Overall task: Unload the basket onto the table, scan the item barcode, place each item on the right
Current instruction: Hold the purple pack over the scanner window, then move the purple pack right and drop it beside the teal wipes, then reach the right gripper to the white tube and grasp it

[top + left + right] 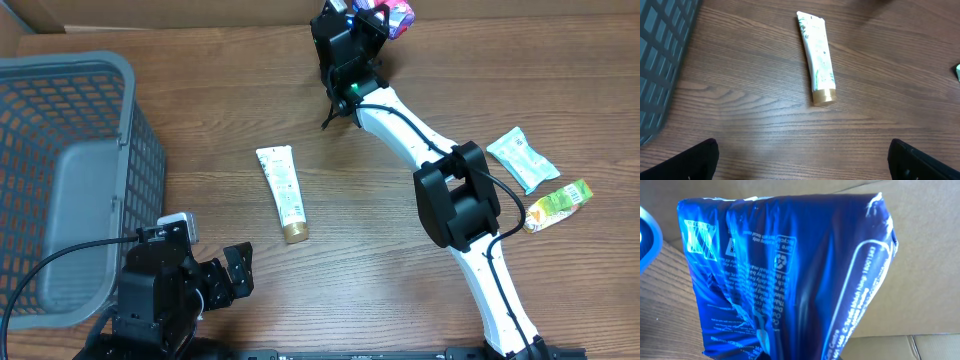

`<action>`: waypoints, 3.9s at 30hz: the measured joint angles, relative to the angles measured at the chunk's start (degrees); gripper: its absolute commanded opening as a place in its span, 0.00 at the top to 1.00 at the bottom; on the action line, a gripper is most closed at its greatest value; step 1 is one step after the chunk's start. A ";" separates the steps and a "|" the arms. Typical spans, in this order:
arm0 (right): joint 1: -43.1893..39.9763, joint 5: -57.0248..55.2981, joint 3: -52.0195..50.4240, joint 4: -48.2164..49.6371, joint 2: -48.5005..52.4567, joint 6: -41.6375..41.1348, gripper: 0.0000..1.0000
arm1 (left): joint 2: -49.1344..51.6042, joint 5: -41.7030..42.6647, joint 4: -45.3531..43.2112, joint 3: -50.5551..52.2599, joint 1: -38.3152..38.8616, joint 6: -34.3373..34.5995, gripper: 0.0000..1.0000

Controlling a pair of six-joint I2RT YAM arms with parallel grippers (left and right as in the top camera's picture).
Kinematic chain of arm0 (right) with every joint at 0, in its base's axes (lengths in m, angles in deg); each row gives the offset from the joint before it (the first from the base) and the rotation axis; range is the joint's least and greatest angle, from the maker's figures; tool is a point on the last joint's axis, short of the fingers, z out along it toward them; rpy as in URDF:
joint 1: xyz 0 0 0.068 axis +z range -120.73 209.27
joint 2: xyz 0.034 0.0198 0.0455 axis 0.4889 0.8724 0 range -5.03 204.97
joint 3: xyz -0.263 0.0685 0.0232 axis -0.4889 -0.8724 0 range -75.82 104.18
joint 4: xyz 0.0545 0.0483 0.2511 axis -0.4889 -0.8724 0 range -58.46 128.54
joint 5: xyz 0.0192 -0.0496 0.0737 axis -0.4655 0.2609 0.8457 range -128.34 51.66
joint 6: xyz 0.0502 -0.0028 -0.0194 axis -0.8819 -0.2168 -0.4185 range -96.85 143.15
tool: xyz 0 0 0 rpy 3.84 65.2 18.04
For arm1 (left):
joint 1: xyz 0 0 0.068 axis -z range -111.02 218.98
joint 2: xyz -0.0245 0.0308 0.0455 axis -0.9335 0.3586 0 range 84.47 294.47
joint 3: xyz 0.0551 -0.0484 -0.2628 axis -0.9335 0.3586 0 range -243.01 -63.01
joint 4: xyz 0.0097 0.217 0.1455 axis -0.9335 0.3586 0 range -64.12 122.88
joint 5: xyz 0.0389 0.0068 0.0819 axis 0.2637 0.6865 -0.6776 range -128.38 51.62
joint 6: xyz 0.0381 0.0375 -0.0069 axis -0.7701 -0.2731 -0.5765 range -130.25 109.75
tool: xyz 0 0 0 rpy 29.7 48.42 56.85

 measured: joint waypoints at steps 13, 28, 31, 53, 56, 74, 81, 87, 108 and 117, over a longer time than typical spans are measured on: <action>1.14 -1.27 0.00 -1.68 0.02 -0.13 0.96 | 0.00 0.00 0.00 -0.02 0.00 0.00 0.00; 3.13 -2.62 0.00 -2.32 0.04 -0.81 0.96 | 0.00 0.00 0.00 0.00 0.00 0.00 0.00; 3.56 -3.06 0.00 -2.56 -0.13 -1.05 0.96 | 0.00 0.00 0.00 -0.02 0.00 0.00 0.00; -1.01 44.24 -0.61 -60.41 -34.05 -54.14 0.96 | 0.00 0.00 0.37 0.00 0.00 0.00 0.00; -7.89 57.35 -0.57 -66.90 -36.65 -60.61 0.96 | 0.00 0.00 0.39 0.00 0.00 0.00 0.00; -51.60 78.23 -27.28 -64.63 -38.16 -72.00 0.96 | 0.00 0.00 0.39 0.00 0.00 0.00 0.00; -64.94 78.27 -39.34 -55.34 -38.03 -76.96 0.80 | 0.00 0.00 0.39 -0.02 0.00 0.00 0.00; -68.87 80.81 -39.45 -55.34 -38.05 -78.77 0.50 | 0.00 0.00 0.39 -0.02 0.00 0.00 0.00; -38.53 89.59 -28.24 -65.57 -38.66 -71.01 0.32 | 0.00 0.00 0.39 0.00 0.00 0.00 0.00; -13.49 90.58 -32.87 -53.07 -37.29 -76.22 0.17 | 0.00 0.00 0.39 -0.02 0.00 0.00 0.00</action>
